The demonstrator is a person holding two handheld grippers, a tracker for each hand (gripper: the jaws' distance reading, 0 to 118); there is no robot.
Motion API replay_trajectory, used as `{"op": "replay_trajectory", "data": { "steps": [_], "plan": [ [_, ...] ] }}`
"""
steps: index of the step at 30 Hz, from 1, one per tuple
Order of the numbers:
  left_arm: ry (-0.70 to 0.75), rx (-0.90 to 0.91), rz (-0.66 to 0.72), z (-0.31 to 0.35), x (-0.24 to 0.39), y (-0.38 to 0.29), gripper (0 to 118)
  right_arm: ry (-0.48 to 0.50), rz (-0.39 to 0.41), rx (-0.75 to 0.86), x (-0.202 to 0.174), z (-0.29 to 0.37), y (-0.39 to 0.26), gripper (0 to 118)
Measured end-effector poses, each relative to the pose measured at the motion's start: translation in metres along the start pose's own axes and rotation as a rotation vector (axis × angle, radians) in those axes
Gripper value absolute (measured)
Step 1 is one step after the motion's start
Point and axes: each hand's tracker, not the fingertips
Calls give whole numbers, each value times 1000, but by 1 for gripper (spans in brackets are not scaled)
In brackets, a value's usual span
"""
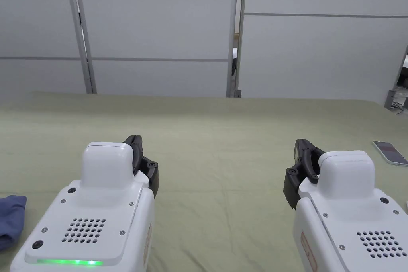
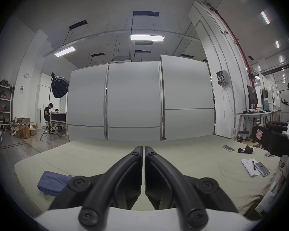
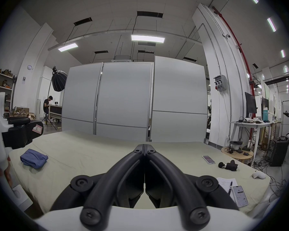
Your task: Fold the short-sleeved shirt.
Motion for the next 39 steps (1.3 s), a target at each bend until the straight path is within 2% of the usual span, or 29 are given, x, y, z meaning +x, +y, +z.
{"op": "replay_trajectory", "data": {
  "steps": [6,7,8,9,10,11,12,13,14,18,33,39],
  "plan": [
    [9,9,-7,1,-1,0,3,4,-1,-1,0,0,-1,2],
    [13,14,-12,1,0,0,9,5,-1,-3,0,0,-1,3],
    [32,18,-18,1,1,0,37,-3,-1,-8,-1,-1,-1,16],
    [56,29,-16,1,1,0,110,-24,1,-6,-1,-1,-1,60],
    [96,30,-6,-1,1,0,118,-52,1,-9,-1,-2,0,110],
    [113,-26,5,-7,0,2,118,-56,-3,-28,-1,-4,0,117],
    [20,44,10,-4,1,1,118,-47,-2,-74,1,-8,1,118],
    [-7,6,19,-3,-5,-5,118,-36,-9,3,8,9,-8,118],
    [-27,-10,16,-2,-7,-9,118,-11,-16,13,13,13,-11,118],
    [30,-6,8,-2,-7,-4,118,-39,-13,13,0,5,0,118],
    [70,23,3,0,-8,2,118,-51,18,7,3,-1,2,118],
    [105,37,-6,0,-10,4,118,-56,0,26,6,2,3,118]
  ]
}}
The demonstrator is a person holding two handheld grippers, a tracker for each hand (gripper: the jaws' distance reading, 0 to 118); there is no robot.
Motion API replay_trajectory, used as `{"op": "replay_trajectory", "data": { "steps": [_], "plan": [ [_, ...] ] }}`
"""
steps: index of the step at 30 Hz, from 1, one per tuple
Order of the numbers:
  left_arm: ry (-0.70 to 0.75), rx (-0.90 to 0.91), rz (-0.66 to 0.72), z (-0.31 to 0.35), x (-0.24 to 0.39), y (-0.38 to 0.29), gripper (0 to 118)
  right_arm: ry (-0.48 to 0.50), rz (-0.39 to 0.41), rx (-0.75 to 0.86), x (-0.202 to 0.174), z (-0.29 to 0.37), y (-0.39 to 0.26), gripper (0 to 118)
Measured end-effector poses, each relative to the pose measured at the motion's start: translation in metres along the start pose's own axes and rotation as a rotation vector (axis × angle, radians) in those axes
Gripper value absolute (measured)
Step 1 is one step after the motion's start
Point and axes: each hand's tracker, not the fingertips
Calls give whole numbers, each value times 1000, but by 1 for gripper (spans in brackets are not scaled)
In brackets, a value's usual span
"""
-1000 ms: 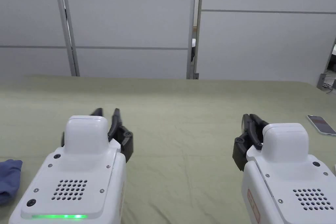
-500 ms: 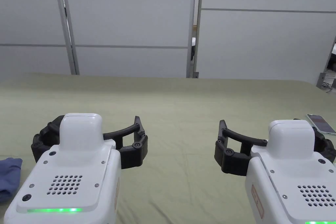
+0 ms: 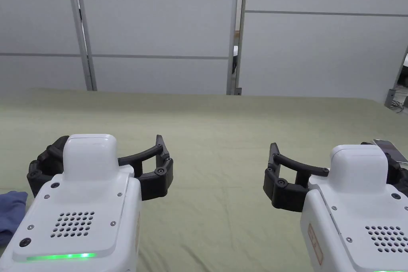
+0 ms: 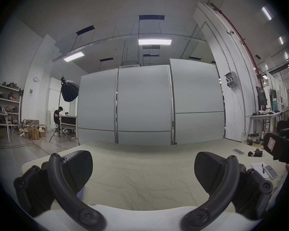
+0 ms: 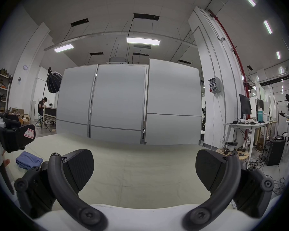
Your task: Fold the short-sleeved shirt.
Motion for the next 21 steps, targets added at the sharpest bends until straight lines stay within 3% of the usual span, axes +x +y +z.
{"op": "replay_trajectory", "data": {
  "steps": [21],
  "plan": [
    [-3,-14,-3,-1,1,-1,118,14,-19,-23,2,-2,-4,118]
  ]
}}
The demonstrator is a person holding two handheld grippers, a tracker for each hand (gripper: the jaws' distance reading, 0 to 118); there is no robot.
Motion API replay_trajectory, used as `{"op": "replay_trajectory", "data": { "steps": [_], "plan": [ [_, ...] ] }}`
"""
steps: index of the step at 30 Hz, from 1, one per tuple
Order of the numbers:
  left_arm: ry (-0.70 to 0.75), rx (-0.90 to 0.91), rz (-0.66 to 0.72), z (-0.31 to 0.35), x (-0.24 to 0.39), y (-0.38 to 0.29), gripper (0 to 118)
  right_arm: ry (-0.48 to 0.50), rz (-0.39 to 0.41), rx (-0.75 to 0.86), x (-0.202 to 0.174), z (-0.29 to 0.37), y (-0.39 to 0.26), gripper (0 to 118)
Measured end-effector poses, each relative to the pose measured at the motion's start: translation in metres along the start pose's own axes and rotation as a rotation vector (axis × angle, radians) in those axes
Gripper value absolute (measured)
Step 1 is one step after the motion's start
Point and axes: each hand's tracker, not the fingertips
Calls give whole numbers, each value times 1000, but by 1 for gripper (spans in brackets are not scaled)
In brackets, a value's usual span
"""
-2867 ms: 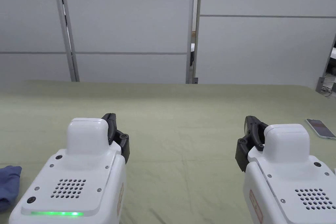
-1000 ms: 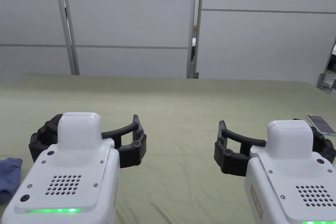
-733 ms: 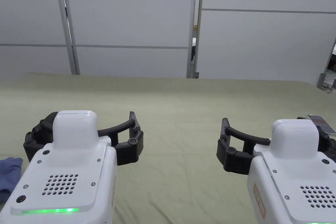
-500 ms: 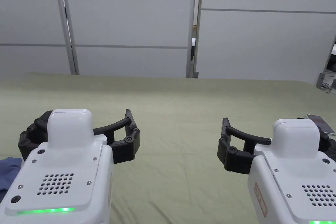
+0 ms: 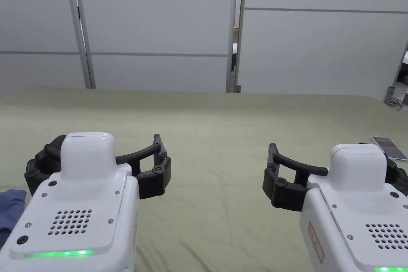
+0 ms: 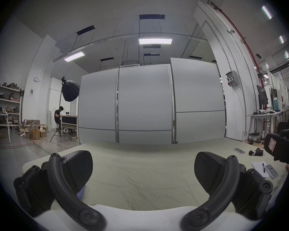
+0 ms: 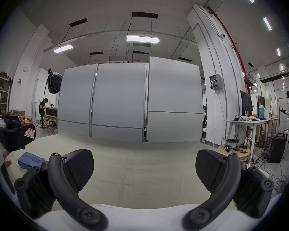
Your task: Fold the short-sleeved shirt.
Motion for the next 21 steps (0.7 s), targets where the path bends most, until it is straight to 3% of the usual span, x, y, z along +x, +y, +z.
{"op": "replay_trajectory", "data": {
  "steps": [14,21],
  "plan": [
    [-13,-45,23,-15,0,-16,118,7,-12,-61,-1,-17,-16,118],
    [-42,-189,84,-54,2,-40,118,43,-59,-247,-2,-61,-41,118]
  ]
}}
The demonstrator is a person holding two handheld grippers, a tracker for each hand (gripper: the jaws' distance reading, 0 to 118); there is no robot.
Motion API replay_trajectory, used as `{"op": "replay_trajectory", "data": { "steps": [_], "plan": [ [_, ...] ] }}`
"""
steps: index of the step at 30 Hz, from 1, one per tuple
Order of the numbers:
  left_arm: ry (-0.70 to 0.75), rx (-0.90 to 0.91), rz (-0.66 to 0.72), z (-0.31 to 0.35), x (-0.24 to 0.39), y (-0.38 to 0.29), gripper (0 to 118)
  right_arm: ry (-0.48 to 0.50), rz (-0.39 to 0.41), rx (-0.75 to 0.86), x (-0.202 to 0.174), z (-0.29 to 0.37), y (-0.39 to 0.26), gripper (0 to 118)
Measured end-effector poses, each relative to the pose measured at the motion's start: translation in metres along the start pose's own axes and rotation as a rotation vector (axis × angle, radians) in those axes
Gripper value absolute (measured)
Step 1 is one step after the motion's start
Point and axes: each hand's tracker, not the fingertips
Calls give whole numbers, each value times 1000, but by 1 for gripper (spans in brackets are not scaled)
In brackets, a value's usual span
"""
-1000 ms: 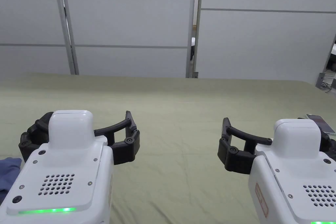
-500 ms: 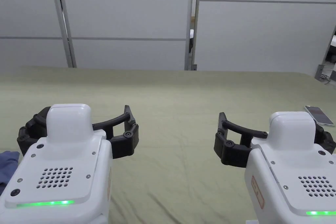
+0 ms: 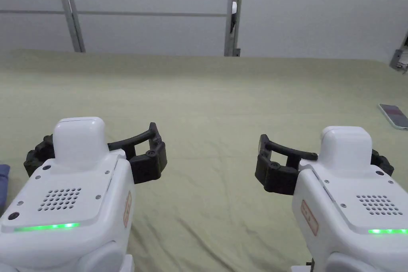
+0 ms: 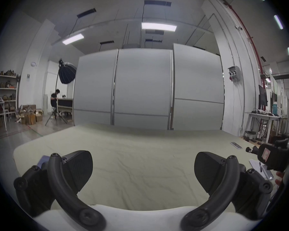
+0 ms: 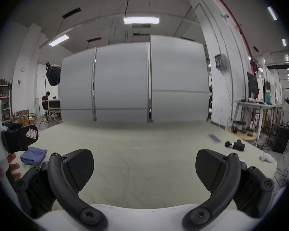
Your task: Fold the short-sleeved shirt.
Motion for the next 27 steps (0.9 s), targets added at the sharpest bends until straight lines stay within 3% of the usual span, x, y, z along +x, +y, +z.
{"op": "replay_trajectory", "data": {
  "steps": [5,13,20,23,24,27],
  "plan": [
    [13,-145,4,-48,3,-20,118,-22,16,-90,-2,-43,-18,118],
    [53,-421,-112,-145,18,-68,118,-29,21,-325,-1,-145,-59,118],
    [46,-646,-71,-229,27,-121,118,-39,52,-530,-6,-234,-110,118],
    [65,-978,-65,-268,28,-161,118,-75,84,-823,-9,-273,-139,118],
    [70,-788,-34,-258,23,-141,118,-50,36,-822,-5,-282,-144,118],
    [54,-788,-52,-254,27,-144,118,12,-25,-756,11,-269,-131,118]
  ]
}}
